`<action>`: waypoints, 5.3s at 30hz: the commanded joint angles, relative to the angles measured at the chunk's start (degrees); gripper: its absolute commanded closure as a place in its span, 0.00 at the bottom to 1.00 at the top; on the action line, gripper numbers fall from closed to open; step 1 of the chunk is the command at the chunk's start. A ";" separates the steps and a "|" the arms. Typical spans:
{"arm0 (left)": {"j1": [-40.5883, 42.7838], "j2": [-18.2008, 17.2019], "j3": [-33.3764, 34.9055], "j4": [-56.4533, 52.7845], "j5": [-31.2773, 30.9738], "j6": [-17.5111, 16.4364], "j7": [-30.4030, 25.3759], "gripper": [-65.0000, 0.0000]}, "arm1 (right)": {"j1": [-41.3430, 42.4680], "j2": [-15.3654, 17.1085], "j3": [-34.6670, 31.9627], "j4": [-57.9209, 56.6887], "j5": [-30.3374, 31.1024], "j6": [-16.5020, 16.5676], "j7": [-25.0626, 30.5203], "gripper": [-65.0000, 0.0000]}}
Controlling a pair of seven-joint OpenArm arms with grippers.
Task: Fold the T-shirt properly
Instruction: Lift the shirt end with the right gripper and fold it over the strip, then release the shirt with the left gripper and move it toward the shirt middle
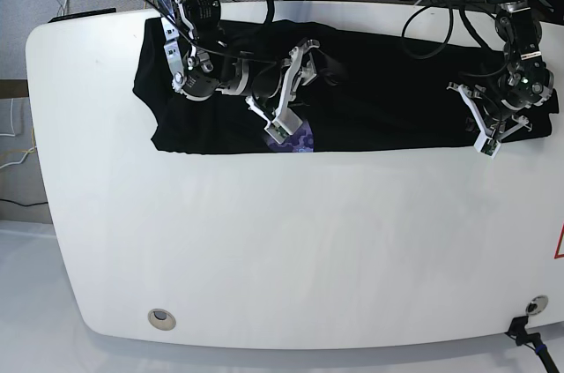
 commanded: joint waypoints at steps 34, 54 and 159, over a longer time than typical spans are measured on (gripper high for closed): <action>-0.76 -0.73 0.15 0.23 0.99 -0.47 2.02 1.00 | 7.62 3.70 -6.32 -12.59 19.90 8.77 -7.77 0.41; -1.37 -0.73 0.15 0.32 0.99 -0.47 2.02 1.00 | 16.93 -0.17 -10.28 -13.21 6.63 4.72 -6.45 0.41; -6.03 -3.63 -27.01 -2.23 -16.42 -0.47 24.35 0.00 | 6.91 8.80 6.33 -31.84 -37.50 -1.25 39.70 1.00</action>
